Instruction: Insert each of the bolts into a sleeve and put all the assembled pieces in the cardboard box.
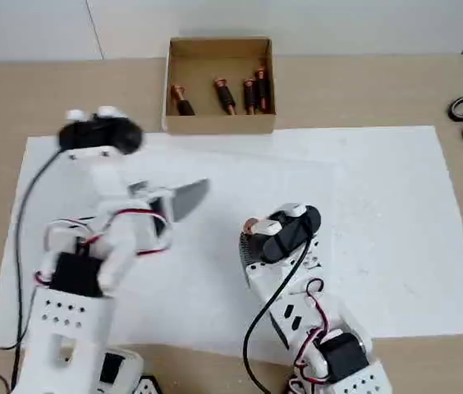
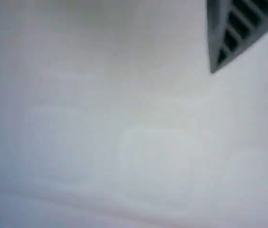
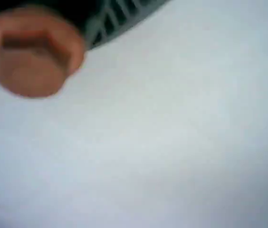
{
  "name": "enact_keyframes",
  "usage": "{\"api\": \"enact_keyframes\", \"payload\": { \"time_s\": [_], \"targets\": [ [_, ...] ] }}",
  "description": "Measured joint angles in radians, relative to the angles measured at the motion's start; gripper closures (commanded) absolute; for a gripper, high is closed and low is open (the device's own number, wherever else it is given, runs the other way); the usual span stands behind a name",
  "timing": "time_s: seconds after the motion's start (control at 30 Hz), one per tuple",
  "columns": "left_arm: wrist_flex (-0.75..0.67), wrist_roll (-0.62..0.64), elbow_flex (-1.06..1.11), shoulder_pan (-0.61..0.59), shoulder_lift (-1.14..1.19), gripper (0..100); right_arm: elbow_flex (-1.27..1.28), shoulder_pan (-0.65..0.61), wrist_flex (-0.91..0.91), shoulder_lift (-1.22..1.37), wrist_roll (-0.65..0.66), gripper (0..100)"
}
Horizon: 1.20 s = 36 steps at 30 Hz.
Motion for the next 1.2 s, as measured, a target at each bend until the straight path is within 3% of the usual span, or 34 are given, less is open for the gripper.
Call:
{"api": "enact_keyframes", "payload": {
  "time_s": [0.23,0.43,1.2],
  "targets": [
    [0.370,-0.005,-0.101,-0.193,0.000,65,-0.029,0.160,0.008,0.006,0.034,99.5],
    [0.423,0.000,-0.106,-0.319,0.000,65,-0.288,0.199,-0.015,0.193,0.089,99.5],
    [0.417,0.000,-0.072,-0.345,0.000,65,-1.806,0.193,-0.542,2.139,0.092,99.5]
  ]
}}
